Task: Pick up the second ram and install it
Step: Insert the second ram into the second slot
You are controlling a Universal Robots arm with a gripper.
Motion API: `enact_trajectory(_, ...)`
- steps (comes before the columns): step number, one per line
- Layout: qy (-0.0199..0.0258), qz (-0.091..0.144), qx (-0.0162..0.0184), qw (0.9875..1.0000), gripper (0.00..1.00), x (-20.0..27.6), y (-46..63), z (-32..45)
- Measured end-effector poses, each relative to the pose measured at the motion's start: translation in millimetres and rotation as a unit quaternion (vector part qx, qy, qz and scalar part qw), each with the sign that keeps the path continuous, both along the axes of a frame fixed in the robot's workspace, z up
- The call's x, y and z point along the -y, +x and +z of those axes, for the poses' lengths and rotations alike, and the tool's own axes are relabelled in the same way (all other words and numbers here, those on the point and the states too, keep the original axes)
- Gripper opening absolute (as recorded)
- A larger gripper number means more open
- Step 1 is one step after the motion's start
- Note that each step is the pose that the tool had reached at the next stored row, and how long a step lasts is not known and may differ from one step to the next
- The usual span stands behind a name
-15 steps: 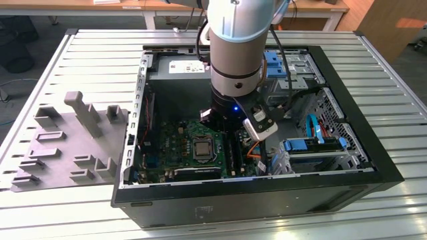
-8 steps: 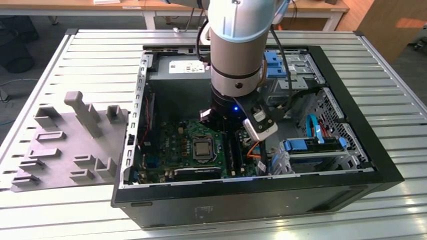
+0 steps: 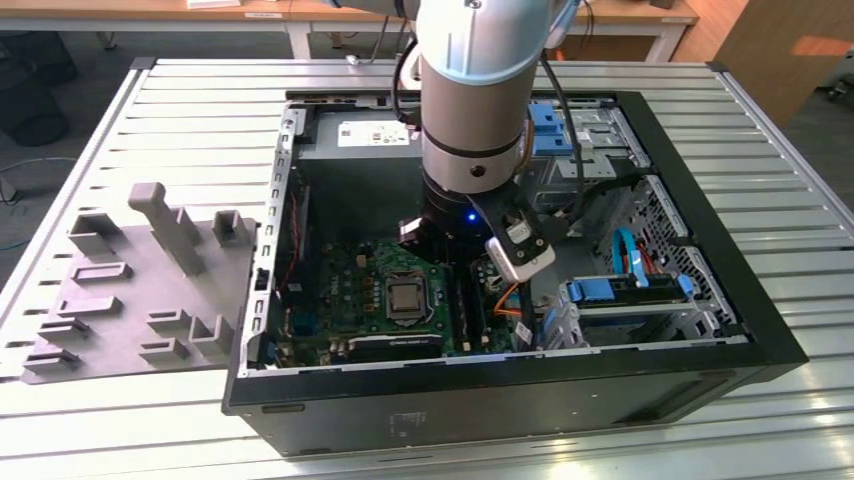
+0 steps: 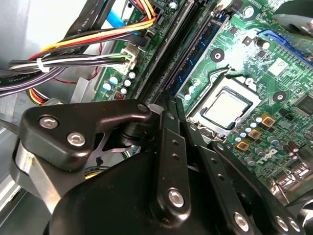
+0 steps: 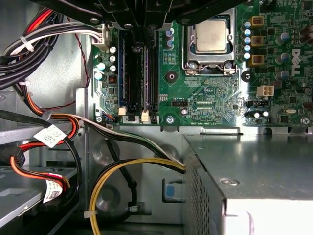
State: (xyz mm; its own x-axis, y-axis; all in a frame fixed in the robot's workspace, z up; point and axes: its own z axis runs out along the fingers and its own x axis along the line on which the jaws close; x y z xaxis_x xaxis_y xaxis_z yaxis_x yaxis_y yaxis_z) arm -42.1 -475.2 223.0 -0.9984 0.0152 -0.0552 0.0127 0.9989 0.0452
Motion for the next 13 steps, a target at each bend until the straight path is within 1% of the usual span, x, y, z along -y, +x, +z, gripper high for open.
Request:
enact_trajectory(5,0.0001,0.000,-0.0003,1.0000,0.12,0.0,0.0,0.1)
enact_trajectory(8,-0.0001,0.000,-0.0003,1.0000,0.12,0.0,0.0,2.5)
enact_trajectory(11,0.0002,0.000,-0.0002,1.0000,0.12,0.0,0.0,2.7)
enact_trajectory(13,0.0018,0.000,-0.0004,1.0000,0.12,0.1,0.3,2.9)
